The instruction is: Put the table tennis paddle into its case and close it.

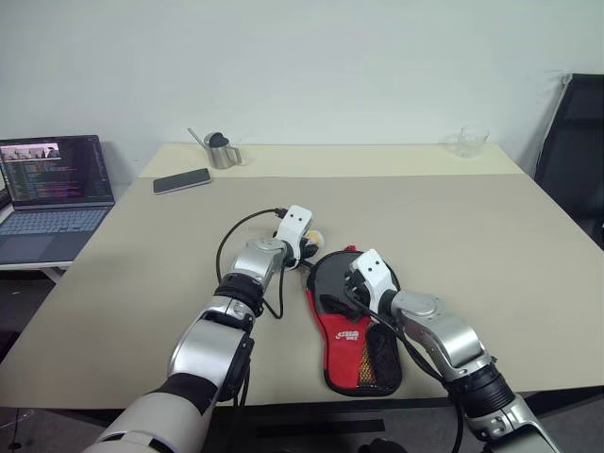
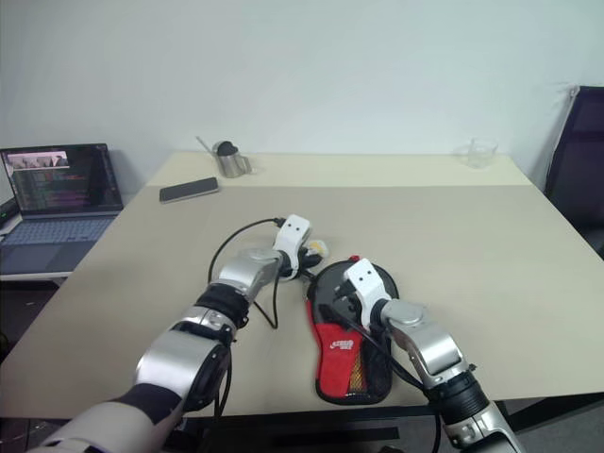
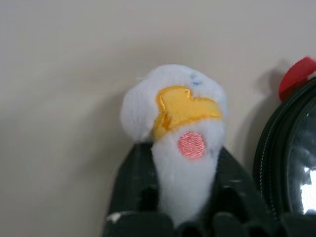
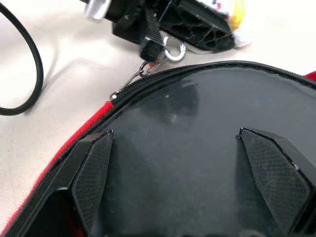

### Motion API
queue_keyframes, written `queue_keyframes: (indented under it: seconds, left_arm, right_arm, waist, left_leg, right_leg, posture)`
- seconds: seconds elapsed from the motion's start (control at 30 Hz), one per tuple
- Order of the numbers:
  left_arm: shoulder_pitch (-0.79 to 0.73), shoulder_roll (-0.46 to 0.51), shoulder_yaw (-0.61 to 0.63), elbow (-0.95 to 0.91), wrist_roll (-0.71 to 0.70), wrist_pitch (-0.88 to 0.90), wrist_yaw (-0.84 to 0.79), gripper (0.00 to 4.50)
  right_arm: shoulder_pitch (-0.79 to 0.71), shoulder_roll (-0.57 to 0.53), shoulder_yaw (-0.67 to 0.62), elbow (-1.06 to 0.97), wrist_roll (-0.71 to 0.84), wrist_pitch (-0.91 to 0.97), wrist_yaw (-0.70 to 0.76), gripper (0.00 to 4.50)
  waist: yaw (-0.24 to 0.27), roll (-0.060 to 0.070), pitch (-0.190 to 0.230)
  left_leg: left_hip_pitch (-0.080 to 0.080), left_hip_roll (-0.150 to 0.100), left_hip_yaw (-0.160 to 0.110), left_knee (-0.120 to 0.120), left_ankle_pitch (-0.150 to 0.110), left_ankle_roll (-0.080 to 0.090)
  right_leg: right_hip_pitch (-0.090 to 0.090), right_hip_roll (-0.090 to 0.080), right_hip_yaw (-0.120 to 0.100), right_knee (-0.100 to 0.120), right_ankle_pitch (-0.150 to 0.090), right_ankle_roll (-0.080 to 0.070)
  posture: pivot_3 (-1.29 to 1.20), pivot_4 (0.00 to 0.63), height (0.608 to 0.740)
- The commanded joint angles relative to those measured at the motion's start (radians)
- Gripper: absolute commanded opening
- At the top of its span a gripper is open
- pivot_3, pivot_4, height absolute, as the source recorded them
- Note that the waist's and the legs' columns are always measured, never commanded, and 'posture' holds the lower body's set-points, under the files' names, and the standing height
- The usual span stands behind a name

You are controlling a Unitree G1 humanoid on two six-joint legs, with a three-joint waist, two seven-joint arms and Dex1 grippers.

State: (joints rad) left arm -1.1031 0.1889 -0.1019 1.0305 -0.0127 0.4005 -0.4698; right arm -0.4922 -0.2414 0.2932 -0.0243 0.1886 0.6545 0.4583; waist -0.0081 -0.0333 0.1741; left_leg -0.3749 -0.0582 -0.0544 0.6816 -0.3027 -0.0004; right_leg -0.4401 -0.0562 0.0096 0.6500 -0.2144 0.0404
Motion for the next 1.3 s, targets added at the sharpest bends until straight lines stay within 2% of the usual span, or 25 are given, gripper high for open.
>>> queue_keyframes:
  seconds: [0.03, 0.37, 0.57, 0.83, 1.3]
  left_arm:
    - [-0.063, -0.013, 0.004, 0.047, 0.028, -0.073, 0.023, 0.26]
    - [-0.242, -0.052, -0.073, 0.287, 0.204, -0.277, 0.145, 0.26]
    - [-0.253, -0.094, -0.153, 0.328, 0.337, -0.337, 0.231, 0.26]
    - [-0.25, -0.127, -0.341, 0.353, 0.568, -0.42, 0.359, 0.26]
    - [-0.266, -0.193, -0.397, 0.359, 0.675, -0.496, 0.462, 0.26]
  right_arm:
    - [-0.004, 0.009, -0.006, 0.01, -0.003, 0.015, 0.013, 4.5]
    - [-0.017, 0.018, 0.017, -0.004, -0.006, 0.049, 0.065, 4.5]
    - [0.005, 0.012, 0.037, -0.066, 0.0, 0.091, 0.094, 4.5]
    - [0.046, 0.008, 0.043, -0.16, 0.005, 0.158, 0.088, 4.5]
    - [0.109, 0.045, 0.037, -0.252, 0.013, 0.221, 0.045, 4.5]
  waist:
    - [0.0, 0.0, 0.0]
    - [0.0, 0.0, 0.0]
    - [-0.001, 0.0, 0.0]
    - [0.001, 0.0, 0.0]
    - [0.004, 0.0, 0.0]
  left_leg:
    - [0.0, 0.0, 0.0, 0.0, 0.0, 0.0]
    - [-0.001, 0.0, 0.001, 0.0, 0.0, 0.0]
    - [-0.001, 0.0, 0.001, 0.0, 0.0, 0.0]
    - [-0.002, -0.001, 0.001, 0.0, 0.0, 0.0]
    - [-0.003, -0.001, 0.001, 0.0, 0.0, 0.0]
  right_leg:
    - [0.0, 0.0, 0.0, 0.0, 0.0, 0.0]
    - [-0.001, 0.0, -0.003, 0.0, 0.0, 0.0]
    - [-0.001, 0.0, -0.003, 0.0, 0.0, 0.0]
    - [-0.001, 0.001, -0.003, 0.0, 0.0, 0.0]
    - [-0.002, 0.001, -0.004, 0.0, 0.0, 0.001]
  posture:
    - [0.0, 0.15, 0.74]
    - [0.0, 0.15, 0.74]
    - [0.0, 0.15, 0.74]
    - [0.0, 0.15, 0.74]
    - [0.0, 0.15, 0.74]
